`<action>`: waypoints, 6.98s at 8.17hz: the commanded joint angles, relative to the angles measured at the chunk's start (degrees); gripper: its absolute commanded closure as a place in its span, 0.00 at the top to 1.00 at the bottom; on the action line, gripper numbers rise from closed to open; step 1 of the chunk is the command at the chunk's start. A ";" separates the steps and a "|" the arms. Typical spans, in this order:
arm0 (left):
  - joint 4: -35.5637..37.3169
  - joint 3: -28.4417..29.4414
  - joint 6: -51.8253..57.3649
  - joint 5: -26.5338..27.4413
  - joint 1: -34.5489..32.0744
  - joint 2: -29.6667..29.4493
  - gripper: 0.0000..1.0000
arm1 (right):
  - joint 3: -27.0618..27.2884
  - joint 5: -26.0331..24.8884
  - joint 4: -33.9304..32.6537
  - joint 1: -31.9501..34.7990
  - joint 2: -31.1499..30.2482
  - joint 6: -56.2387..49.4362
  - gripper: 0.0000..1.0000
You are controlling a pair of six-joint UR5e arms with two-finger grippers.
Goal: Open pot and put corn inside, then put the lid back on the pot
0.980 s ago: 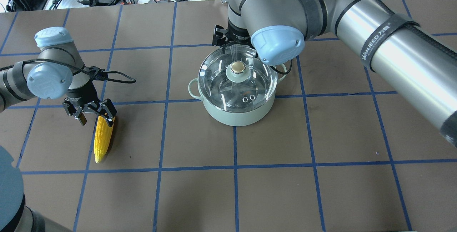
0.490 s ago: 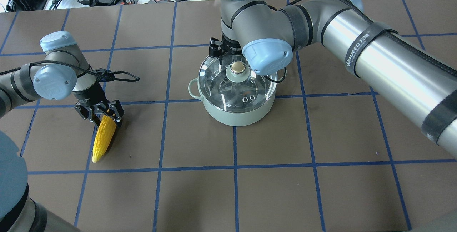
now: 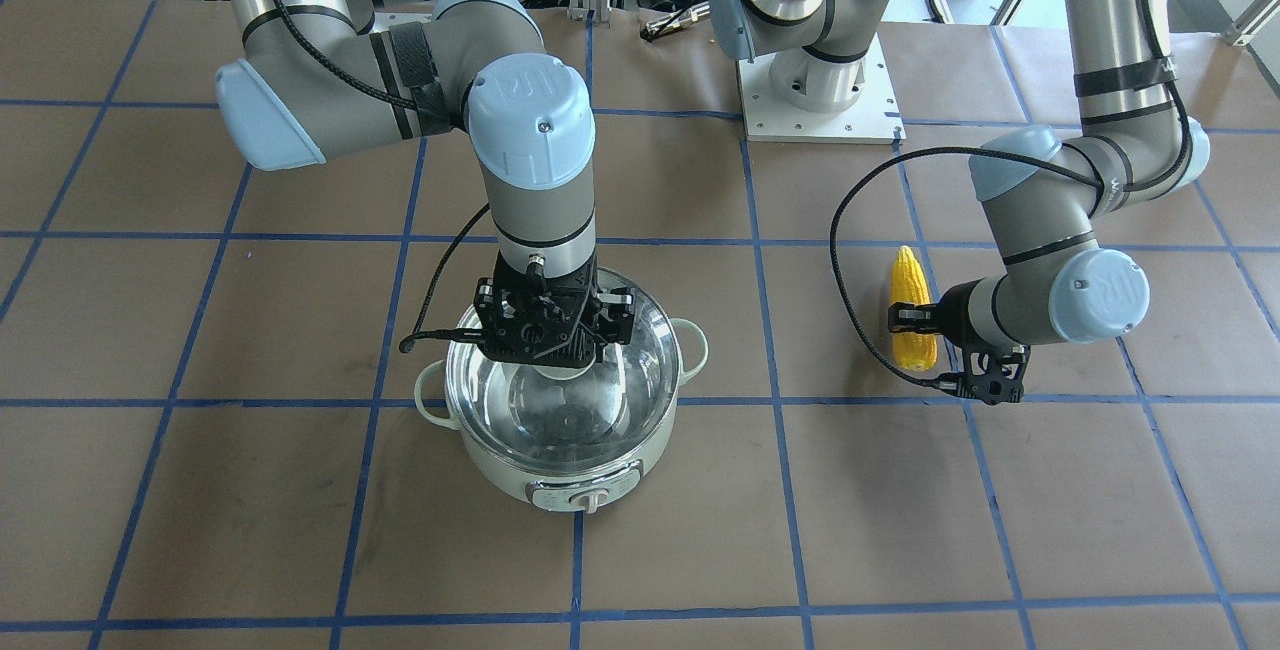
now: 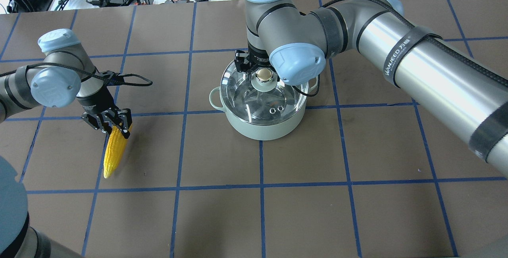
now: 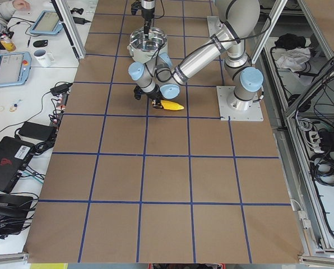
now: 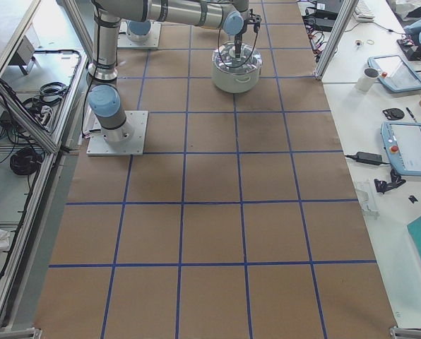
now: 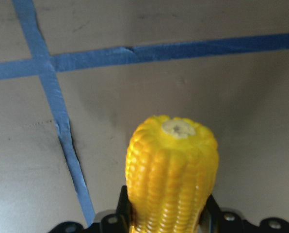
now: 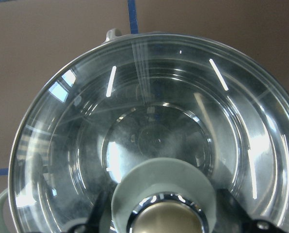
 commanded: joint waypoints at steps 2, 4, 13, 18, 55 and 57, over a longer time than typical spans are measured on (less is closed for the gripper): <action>-11.19 10.97 -10.54 3.43 -1.22 6.01 0.00 | -0.20 -0.03 1.04 -0.08 -0.35 -0.22 0.73; -14.12 16.80 -9.07 3.26 -4.37 5.58 0.00 | -0.47 -0.12 1.30 -0.08 -0.35 -0.31 0.64; -9.82 22.88 -18.95 -5.61 -18.35 5.84 0.00 | -3.11 0.75 13.04 -7.25 -11.47 -10.21 0.00; -4.76 26.40 -35.23 -19.12 -28.37 4.35 0.00 | -2.76 1.38 32.83 -25.12 -23.90 -31.50 0.00; -10.62 23.52 -26.03 -1.23 -19.86 14.97 1.00 | -2.85 0.14 5.70 -0.35 -0.88 -7.34 0.00; -10.44 22.89 -26.03 -1.23 -20.12 15.33 1.00 | -2.75 0.41 5.44 0.00 -0.44 -7.34 0.00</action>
